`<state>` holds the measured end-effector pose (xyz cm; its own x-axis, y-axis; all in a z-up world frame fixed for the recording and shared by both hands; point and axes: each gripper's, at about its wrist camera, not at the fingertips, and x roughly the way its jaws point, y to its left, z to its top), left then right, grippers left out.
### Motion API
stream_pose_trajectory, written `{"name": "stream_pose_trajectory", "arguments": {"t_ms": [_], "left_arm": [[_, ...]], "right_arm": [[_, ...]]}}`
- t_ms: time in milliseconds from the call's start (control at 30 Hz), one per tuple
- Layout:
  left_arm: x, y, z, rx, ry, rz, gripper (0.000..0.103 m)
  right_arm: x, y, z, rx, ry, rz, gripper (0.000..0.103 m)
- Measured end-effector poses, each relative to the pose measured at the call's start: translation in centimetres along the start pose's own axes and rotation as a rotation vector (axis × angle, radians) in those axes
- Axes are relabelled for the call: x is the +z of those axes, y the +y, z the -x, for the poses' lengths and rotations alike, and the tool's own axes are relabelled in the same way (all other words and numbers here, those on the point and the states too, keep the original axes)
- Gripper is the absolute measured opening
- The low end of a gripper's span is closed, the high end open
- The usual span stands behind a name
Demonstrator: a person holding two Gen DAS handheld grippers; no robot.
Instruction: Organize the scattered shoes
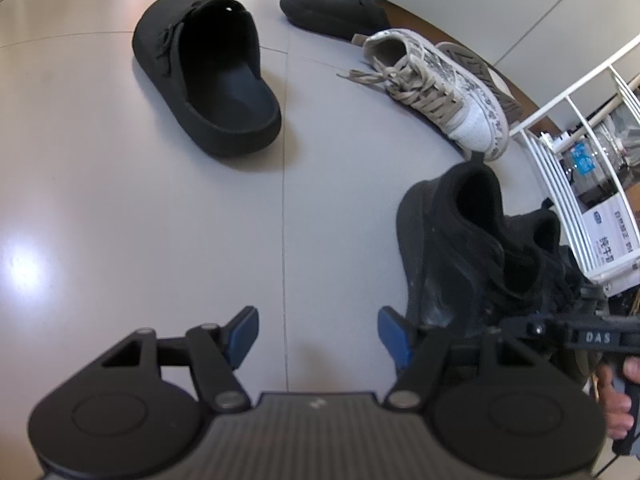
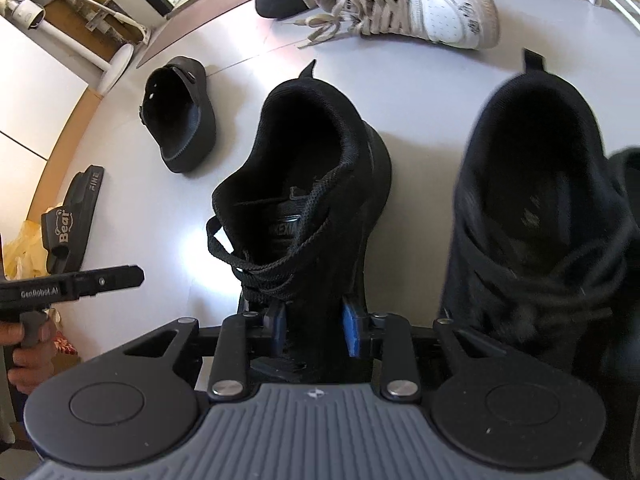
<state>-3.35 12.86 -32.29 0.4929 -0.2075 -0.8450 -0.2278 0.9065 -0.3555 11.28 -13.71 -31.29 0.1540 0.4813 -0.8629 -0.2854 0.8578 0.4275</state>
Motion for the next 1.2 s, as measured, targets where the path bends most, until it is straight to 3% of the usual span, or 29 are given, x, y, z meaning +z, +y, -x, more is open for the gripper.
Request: {"name": "stream_pose_trajectory", "arguments": {"t_ms": [200,300,333,400,500,600,767,867,1133,1200], "left_arm": [[-0.1,0.0,0.0,-0.002,0.004,-0.002,0.068],[-0.1,0.0,0.0,-0.003,0.002,-0.001,0.068],[-0.1,0.0,0.0,-0.003,0.002,-0.002,0.068],[-0.2,0.0,0.0,-0.002,0.003,0.0,0.068],[-0.2,0.0,0.0,-0.002,0.005,-0.001,0.068],[-0.3,-0.1,-0.1,-0.005,0.009,-0.003,0.068],[-0.4,-0.1,-0.1,-0.003,0.012,-0.003,0.068],[-0.5,0.0,-0.3,0.0,0.019,-0.002,0.068],[-0.8,-0.1,-0.3,-0.001,0.028,-0.006,0.069],[-0.9,-0.2,-0.3,-0.001,0.03,-0.008,0.069]], "right_arm": [[-0.7,-0.9,0.9,-0.009,0.014,-0.043,0.03],[-0.8,-1.0,1.4,-0.005,0.026,-0.046,0.036],[-0.8,-0.9,1.7,-0.004,0.023,-0.043,0.041],[-1.0,-0.4,2.3,-0.009,-0.004,-0.015,0.069],[-1.3,0.6,2.4,-0.012,-0.024,0.041,0.087],[-1.5,1.8,1.5,-0.033,-0.016,0.102,0.089],[-1.9,2.4,-1.2,-0.054,0.042,0.076,0.09],[-2.1,3.4,-2.3,-0.101,0.036,0.124,0.091],[-0.4,3.6,-3.8,-0.174,-0.023,0.075,0.091],[-0.3,3.9,-3.8,-0.177,-0.04,0.092,0.086]]}}
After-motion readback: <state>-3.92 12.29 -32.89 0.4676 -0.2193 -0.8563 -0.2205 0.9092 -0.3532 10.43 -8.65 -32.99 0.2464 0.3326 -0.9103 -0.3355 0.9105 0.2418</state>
